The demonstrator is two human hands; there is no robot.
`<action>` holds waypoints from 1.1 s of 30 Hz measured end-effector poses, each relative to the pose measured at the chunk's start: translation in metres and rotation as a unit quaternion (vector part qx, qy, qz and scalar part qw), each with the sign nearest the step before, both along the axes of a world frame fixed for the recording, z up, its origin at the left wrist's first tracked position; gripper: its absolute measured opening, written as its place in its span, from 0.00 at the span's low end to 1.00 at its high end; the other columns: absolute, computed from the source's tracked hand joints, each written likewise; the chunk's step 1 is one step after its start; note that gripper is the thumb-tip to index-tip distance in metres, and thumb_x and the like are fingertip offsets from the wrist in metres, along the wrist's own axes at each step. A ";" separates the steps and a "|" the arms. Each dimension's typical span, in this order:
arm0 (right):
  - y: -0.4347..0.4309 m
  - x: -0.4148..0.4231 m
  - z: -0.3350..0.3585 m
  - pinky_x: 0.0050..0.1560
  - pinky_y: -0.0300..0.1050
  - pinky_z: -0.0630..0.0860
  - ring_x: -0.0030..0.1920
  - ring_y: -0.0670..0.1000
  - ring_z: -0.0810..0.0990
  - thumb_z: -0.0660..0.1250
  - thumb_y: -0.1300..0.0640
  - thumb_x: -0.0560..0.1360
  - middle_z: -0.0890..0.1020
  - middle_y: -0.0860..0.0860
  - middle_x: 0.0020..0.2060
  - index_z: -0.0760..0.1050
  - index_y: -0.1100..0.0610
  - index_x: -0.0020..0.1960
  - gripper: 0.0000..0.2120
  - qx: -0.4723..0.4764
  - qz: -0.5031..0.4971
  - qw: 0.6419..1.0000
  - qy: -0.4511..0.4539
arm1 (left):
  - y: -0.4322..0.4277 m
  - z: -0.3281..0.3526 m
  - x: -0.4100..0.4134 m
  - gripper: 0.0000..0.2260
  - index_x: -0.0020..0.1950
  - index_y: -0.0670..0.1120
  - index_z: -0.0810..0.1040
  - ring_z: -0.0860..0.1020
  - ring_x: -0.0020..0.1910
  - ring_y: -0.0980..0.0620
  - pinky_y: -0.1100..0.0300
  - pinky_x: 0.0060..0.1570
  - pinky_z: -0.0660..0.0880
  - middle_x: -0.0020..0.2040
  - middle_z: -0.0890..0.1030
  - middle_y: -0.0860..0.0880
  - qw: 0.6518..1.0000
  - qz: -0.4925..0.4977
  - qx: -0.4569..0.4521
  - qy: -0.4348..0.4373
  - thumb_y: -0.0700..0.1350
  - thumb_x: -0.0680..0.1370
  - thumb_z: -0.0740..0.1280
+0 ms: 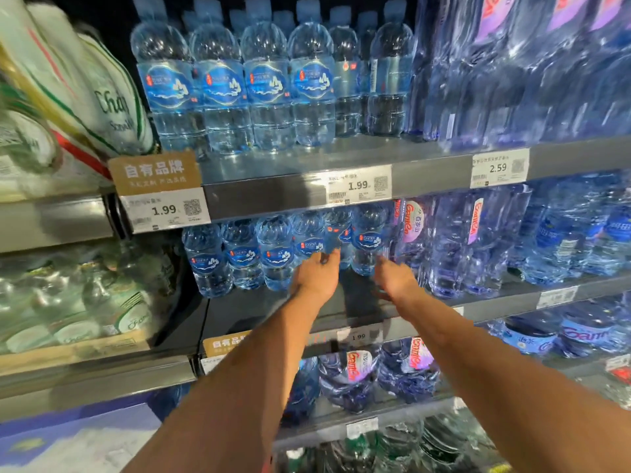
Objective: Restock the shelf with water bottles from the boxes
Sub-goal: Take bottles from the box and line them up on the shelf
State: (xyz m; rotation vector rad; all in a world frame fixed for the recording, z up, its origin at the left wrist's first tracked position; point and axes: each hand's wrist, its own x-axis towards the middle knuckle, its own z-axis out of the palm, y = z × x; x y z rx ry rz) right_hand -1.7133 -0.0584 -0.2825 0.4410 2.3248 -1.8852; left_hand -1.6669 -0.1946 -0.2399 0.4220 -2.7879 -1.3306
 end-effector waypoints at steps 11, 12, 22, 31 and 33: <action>0.011 0.060 0.042 0.54 0.47 0.74 0.56 0.59 0.78 0.57 0.47 0.75 0.79 0.60 0.58 0.75 0.60 0.61 0.22 0.475 0.271 0.835 0.068 | 0.005 0.014 0.080 0.23 0.67 0.50 0.73 0.75 0.62 0.45 0.55 0.56 0.71 0.65 0.75 0.47 0.931 -0.025 -0.352 -0.090 0.60 0.79 0.55; 0.010 0.066 0.044 0.52 0.47 0.74 0.54 0.59 0.79 0.57 0.48 0.75 0.79 0.60 0.57 0.75 0.60 0.61 0.21 0.491 0.276 0.823 0.072 | 0.004 0.015 0.087 0.23 0.68 0.49 0.73 0.75 0.62 0.45 0.54 0.56 0.71 0.65 0.75 0.47 0.927 -0.026 -0.362 -0.091 0.60 0.79 0.56; -0.028 0.152 0.033 0.59 0.50 0.73 0.62 0.60 0.76 0.58 0.45 0.79 0.77 0.60 0.62 0.72 0.60 0.65 0.23 0.560 0.267 0.780 0.080 | -0.026 -0.003 0.169 0.18 0.60 0.47 0.77 0.77 0.59 0.43 0.54 0.54 0.72 0.60 0.79 0.44 0.911 -0.078 -0.402 -0.057 0.55 0.79 0.58; -0.067 0.263 -0.033 0.49 0.48 0.72 0.54 0.59 0.78 0.59 0.53 0.77 0.79 0.58 0.53 0.74 0.58 0.53 0.10 0.545 0.313 0.777 0.028 | -0.061 -0.070 0.253 0.17 0.64 0.48 0.75 0.76 0.61 0.42 0.50 0.56 0.73 0.62 0.77 0.44 0.902 -0.169 -0.380 -0.114 0.53 0.79 0.60; -0.069 0.278 -0.051 0.50 0.48 0.73 0.55 0.59 0.78 0.59 0.53 0.77 0.78 0.58 0.54 0.73 0.58 0.54 0.11 0.547 0.321 0.773 0.004 | -0.063 -0.089 0.267 0.16 0.62 0.46 0.75 0.76 0.60 0.43 0.52 0.55 0.72 0.61 0.77 0.44 0.904 -0.183 -0.370 -0.112 0.52 0.78 0.61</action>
